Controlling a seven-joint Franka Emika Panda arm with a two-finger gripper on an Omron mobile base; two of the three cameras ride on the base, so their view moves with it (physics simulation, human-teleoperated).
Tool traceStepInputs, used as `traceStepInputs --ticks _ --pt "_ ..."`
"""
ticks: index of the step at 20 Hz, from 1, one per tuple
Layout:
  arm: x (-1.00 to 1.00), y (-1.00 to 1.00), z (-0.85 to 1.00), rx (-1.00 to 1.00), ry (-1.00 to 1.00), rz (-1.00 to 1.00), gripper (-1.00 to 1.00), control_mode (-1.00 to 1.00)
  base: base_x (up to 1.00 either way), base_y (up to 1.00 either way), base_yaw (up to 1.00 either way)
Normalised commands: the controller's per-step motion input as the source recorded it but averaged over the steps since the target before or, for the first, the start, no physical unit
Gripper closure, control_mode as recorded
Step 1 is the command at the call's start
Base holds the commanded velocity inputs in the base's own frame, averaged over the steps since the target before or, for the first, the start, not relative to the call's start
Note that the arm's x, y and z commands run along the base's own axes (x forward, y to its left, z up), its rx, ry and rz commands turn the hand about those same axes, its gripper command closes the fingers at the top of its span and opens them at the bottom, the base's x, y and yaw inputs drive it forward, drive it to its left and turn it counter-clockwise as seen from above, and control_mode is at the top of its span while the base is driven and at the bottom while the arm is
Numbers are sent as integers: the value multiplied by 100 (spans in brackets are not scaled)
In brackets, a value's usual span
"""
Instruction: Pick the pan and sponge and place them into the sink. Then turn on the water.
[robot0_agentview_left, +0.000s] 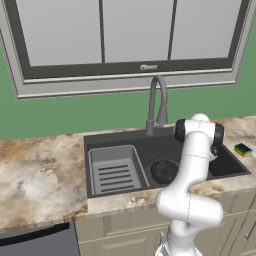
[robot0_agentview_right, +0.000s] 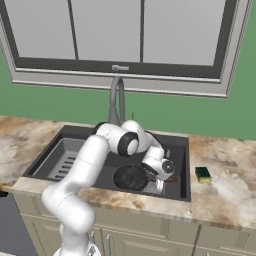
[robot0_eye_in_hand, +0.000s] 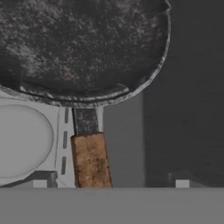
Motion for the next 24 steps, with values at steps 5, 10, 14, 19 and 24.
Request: traceStepInputs --ticks 5,10,14,19,24 --pt "-16 0 42 0 -14 1 -100 -100 0 0 0" --pt "-12 -1 62 0 -5 0 -100 -100 0 0 0" --pt "-1 -3 62 -1 -3 1 -100 -100 0 0 0" --pt "-1 -10 62 -1 -6 3 -100 -100 0 0 0" --pt "-23 -16 53 1 -11 3 -100 -100 0 0 0"
